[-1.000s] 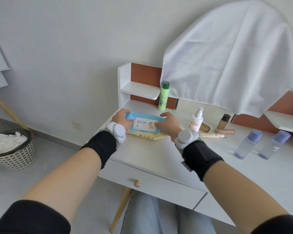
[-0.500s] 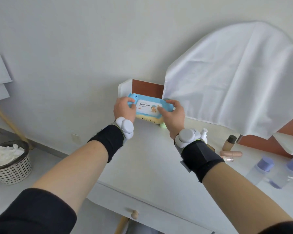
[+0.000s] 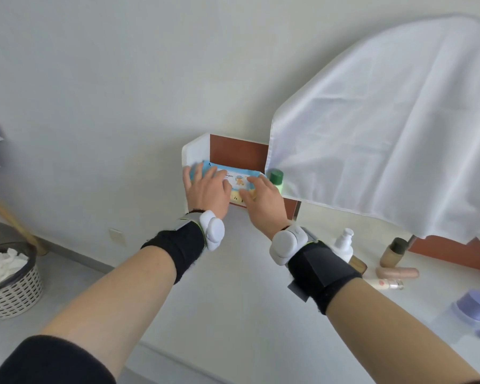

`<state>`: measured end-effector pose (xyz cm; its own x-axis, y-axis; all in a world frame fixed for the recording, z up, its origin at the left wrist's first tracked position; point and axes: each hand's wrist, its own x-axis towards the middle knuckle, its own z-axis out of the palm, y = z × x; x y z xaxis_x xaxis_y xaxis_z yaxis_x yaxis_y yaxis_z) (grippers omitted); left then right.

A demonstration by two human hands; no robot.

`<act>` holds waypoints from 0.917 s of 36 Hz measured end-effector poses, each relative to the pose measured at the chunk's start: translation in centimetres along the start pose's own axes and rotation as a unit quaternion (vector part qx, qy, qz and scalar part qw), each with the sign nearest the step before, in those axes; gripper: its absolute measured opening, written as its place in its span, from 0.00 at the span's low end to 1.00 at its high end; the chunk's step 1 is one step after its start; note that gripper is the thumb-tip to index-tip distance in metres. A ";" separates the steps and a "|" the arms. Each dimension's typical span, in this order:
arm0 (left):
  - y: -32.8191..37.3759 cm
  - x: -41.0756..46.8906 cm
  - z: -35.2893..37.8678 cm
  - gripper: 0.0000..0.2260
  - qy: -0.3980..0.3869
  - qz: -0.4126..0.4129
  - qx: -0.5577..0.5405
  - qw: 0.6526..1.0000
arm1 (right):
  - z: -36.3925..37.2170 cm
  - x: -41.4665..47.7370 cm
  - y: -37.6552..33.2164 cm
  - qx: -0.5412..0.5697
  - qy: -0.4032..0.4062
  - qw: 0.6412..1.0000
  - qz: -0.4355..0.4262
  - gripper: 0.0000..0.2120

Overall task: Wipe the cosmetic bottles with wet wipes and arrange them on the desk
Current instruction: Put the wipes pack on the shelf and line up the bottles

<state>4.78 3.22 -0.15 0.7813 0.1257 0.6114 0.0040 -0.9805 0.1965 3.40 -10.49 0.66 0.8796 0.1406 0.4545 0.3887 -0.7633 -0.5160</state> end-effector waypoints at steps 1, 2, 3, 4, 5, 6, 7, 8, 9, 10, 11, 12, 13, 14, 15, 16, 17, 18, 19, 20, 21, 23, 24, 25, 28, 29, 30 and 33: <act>0.2 0.1 0.1 0.16 -0.011 -0.001 0.011 1.000 | 0.2 0.1 0.2 -0.028 -0.009 0.999 -0.016 0.18; 0.3 0.3 0.0 0.16 -0.021 -0.004 0.016 1.000 | 0.4 0.2 0.5 -0.061 -0.019 0.998 -0.029 0.19; 0.4 0.3 -0.1 0.16 -0.029 -0.007 0.017 0.999 | 0.7 0.3 1.0 -0.098 -0.026 0.994 -0.039 0.19; 0.5 0.5 -0.1 0.16 -0.033 -0.006 0.014 0.999 | 1.1 0.5 1.5 -0.128 -0.027 0.990 -0.044 0.20; 0.6 0.8 -0.1 0.16 -0.038 -0.001 0.008 0.999 | 1.2 0.6 1.7 -0.153 -0.029 0.987 -0.045 0.22; 0.7 1.1 0.0 0.16 -0.046 0.005 -0.001 0.999 | 1.6 0.9 2.1 -0.165 -0.027 0.985 -0.046 0.27; 0.8 1.3 -0.1 0.16 -0.056 0.009 -0.013 0.998 | 1.8 1.0 2.3 -0.178 -0.032 0.982 -0.045 0.32; 0.8 1.7 -0.2 0.16 -0.067 0.008 -0.023 0.997 | 2.0 1.2 2.5 -0.190 -0.041 0.980 -0.046 0.36; 0.8 1.8 -0.2 0.17 -0.081 0.004 -0.028 0.996 | 1.9 1.1 2.4 -0.200 -0.043 0.978 -0.049 0.36; 0.8 2.0 -0.2 0.19 -0.096 -0.001 -0.027 0.995 | 2.0 1.3 2.4 -0.199 -0.046 0.977 -0.052 0.34; 0.8 2.1 -0.1 0.20 -0.112 -0.005 -0.022 0.993 | 1.6 1.2 2.1 -0.199 -0.048 0.977 -0.065 0.31; 0.9 2.2 0.0 0.22 -0.127 -0.009 -0.017 0.992 | 1.2 1.2 1.7 -0.193 -0.053 0.977 -0.079 0.26; 1.0 2.2 0.1 0.23 -0.137 -0.012 -0.013 0.990 | 1.1 1.1 1.6 -0.172 -0.070 0.980 -0.071 0.19; 1.1 2.2 0.2 0.24 -0.140 -0.015 -0.010 0.990 | 0.9 1.1 1.9 -0.172 -0.083 0.978 -0.086 0.12; 0.9 2.3 0.3 0.24 -0.138 -0.020 -0.009 0.990 | 0.7 1.1 1.7 -0.169 -0.081 0.976 -0.108 0.12; 1.1 2.3 0.4 0.24 -0.136 -0.023 -0.012 0.990 | 0.6 1.3 1.9 -0.168 -0.088 0.974 -0.120 0.14; 1.2 2.3 0.4 0.23 -0.133 -0.025 -0.014 0.991 | 0.2 1.0 1.5 -0.165 -0.101 0.975 -0.107 0.15; 1.1 2.4 0.5 0.23 -0.130 -0.026 -0.014 0.991 | 0.1 1.0 1.3 -0.160 -0.091 0.978 -0.094 0.18; 1.1 2.3 0.5 0.23 -0.129 -0.025 -0.016 0.991 | -0.1 0.8 1.3 -0.140 -0.084 0.985 -0.060 0.25; 1.2 2.4 0.5 0.23 -0.128 -0.023 -0.018 0.991 | -0.3 0.6 1.3 -0.110 -0.078 0.991 -0.025 0.31; 1.2 2.4 0.5 0.23 -0.129 -0.022 -0.020 0.991 | -0.5 0.2 1.1 -0.090 -0.071 0.993 0.001 0.32; 1.3 2.3 0.4 0.23 -0.125 -0.027 -0.028 0.991 | -1.1 -0.6 0.9 -0.045 -0.045 0.998 0.013 0.25; 1.4 2.2 0.3 0.22 -0.116 -0.032 -0.035 0.992 | -1.3 -1.0 1.0 -0.033 -0.026 0.999 0.010 0.23; 1.4 2.3 0.4 0.22 -0.101 -0.037 -0.043 0.993 | -1.4 -1.2 1.0 -0.033 -0.008 0.999 0.011 0.22; 2.0 1.8 -0.1 0.20 -0.043 -0.025 -0.068 0.996 | -2.0 -2.1 1.4 -0.024 0.028 0.999 0.022 0.19; 2.3 1.5 -0.3 0.19 -0.035 -0.014 -0.081 0.996 | -2.3 -2.5 1.6 -0.029 0.032 0.999 0.026 0.18; 2.8 1.2 -0.5 0.19 -0.031 -0.002 -0.097 0.995 | -2.6 -2.9 1.7 -0.032 0.034 0.998 0.030 0.18; 4.3 -0.3 -1.2 0.17 -0.011 0.026 -0.131 0.991 | -3.8 -3.9 1.9 -0.036 0.041 0.998 0.033 0.17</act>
<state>3.83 -0.89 1.44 0.7898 0.0688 0.6095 -0.1971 -0.9125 0.3586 -0.30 -14.87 0.64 0.8761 0.0401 0.4804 0.3084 -0.8126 -0.4945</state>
